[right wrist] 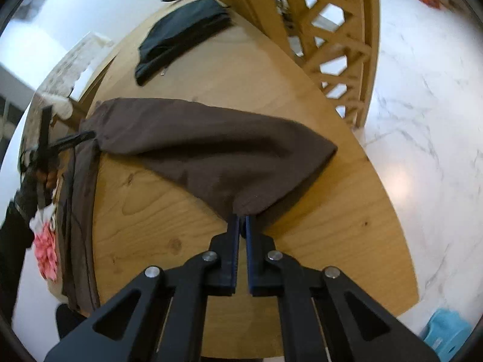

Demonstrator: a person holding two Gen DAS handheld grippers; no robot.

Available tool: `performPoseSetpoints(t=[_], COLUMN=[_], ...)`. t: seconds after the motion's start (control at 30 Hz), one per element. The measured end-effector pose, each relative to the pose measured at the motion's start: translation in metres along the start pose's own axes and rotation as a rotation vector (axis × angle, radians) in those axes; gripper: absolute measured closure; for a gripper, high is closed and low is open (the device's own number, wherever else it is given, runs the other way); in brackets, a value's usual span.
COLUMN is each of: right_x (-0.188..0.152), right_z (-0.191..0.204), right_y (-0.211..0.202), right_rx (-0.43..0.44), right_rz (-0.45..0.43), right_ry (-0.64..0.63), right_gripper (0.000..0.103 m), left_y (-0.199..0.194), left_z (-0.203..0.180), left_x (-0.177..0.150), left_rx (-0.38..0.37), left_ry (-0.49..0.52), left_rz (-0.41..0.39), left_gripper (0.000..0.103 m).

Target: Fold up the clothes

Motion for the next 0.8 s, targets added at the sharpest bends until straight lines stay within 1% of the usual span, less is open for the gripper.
performPoseSetpoints(t=[0.1, 0.2, 0.27, 0.33, 0.37, 0.4, 0.43, 0.47, 0.5, 0.6, 0.63, 0.67, 0.7, 0.73, 0.77, 0.8], right_x=[0.002, 0.004, 0.007, 0.010, 0.009, 0.005, -0.004, -0.010, -0.013, -0.005, -0.004, -0.008, -0.016, -0.029, -0.041, -0.051], right_z=[0.001, 0.000, 0.003, 0.010, 0.010, 0.006, 0.003, 0.002, 0.002, 0.007, 0.007, 0.006, 0.004, 0.003, 0.002, 0.000], right_y=[-0.013, -0.029, -0.044, -0.060, -0.061, -0.056, -0.045, -0.040, -0.039, -0.054, -0.054, -0.048, -0.039, -0.027, -0.016, -0.010], right_rx=[-0.023, -0.065, -0.089, -0.098, -0.118, -0.132, -0.142, -0.158, -0.179, -0.151, -0.130, -0.134, -0.154, -0.155, -0.155, -0.148], right_rz=[-0.003, 0.009, -0.007, -0.053, -0.065, -0.044, -0.004, 0.013, 0.007, -0.097, -0.094, -0.073, -0.037, 0.026, 0.088, 0.143], right_ry=[-0.042, -0.124, -0.185, -0.248, -0.268, -0.265, -0.275, -0.295, -0.312, -0.274, -0.252, -0.254, -0.279, -0.300, -0.318, -0.309], right_gripper=[0.100, 0.100, 0.100, 0.100, 0.100, 0.101, 0.101, 0.101, 0.101, 0.101, 0.101, 0.101, 0.101, 0.101, 0.101, 0.101], left_y=[0.015, 0.020, 0.022, 0.023, 0.023, 0.023, 0.023, 0.024, 0.024, 0.022, 0.020, 0.017, 0.011, 0.005, -0.002, -0.011], left_z=[-0.001, -0.004, -0.005, -0.006, -0.006, -0.005, -0.005, -0.005, -0.005, -0.007, -0.008, -0.010, -0.014, -0.020, -0.031, -0.045], left_x=[0.002, 0.006, 0.008, 0.009, 0.009, 0.009, 0.010, 0.011, 0.011, 0.012, 0.012, 0.012, 0.012, 0.011, 0.008, 0.005], left_rx=[0.040, 0.047, 0.048, 0.045, 0.041, 0.038, 0.037, 0.036, 0.031, 0.033, 0.035, 0.027, 0.003, -0.019, -0.039, -0.060], left_ry=[0.023, 0.026, 0.027, 0.031, 0.031, 0.030, 0.030, 0.030, 0.031, 0.044, 0.046, 0.041, 0.028, 0.022, 0.043, 0.071], left_rz=[0.033, 0.036, 0.037, 0.038, 0.040, 0.044, 0.049, 0.053, 0.059, 0.062, 0.060, 0.055, 0.044, 0.035, 0.027, 0.019], left_gripper=[0.077, 0.077, 0.078, 0.078, 0.078, 0.076, 0.074, 0.074, 0.074, 0.074, 0.076, 0.076, 0.076, 0.076, 0.076, 0.076])
Point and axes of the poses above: each gripper's, at about its wrist camera, not at the fingertips, and y roughly the way its jaws point, z to its left, x to its top, the point moved 8 cm from there along y, roughly the way its jaws point, and after that the axes turned 4 degrees about x, right-handed, at the moved point
